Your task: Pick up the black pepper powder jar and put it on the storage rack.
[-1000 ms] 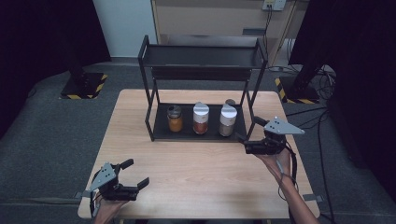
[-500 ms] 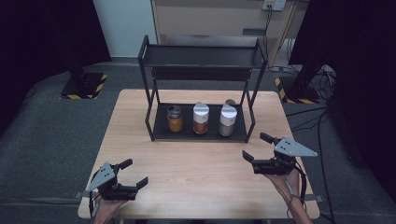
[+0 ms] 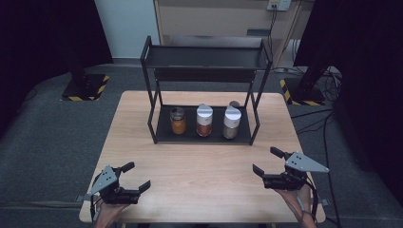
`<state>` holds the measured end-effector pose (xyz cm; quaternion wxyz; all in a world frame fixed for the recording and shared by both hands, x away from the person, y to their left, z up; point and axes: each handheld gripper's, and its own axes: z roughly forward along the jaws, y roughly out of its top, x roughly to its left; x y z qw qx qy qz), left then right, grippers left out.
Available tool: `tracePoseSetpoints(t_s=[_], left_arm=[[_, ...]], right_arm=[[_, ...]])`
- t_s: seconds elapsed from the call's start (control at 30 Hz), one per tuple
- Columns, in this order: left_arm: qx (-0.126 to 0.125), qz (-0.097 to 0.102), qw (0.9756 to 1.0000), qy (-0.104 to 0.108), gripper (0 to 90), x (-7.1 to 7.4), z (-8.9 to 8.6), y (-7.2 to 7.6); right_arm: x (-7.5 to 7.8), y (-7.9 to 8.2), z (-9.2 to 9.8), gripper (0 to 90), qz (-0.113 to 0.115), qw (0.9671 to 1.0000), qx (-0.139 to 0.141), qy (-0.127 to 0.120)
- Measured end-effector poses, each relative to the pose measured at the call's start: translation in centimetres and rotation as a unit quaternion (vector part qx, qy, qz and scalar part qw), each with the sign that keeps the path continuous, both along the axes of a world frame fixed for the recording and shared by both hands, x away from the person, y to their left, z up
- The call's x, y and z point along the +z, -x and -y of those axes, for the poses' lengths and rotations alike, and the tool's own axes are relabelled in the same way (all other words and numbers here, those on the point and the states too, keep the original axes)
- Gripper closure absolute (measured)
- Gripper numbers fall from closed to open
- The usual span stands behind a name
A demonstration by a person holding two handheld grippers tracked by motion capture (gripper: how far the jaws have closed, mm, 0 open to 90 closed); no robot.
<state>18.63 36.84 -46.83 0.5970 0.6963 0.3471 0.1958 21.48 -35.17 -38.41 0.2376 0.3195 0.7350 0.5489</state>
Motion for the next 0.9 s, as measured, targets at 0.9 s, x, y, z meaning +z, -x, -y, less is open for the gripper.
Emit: tracePoseSetpoints(t_s=[0.9], left_arm=[[0.001,-0.003,1.0,-0.001,1.0,-0.1,-0.1,-0.1]], right_arm=[[-3.0,2.6,2.0,9.2,-0.03,0.9991,-0.031,0.002]])
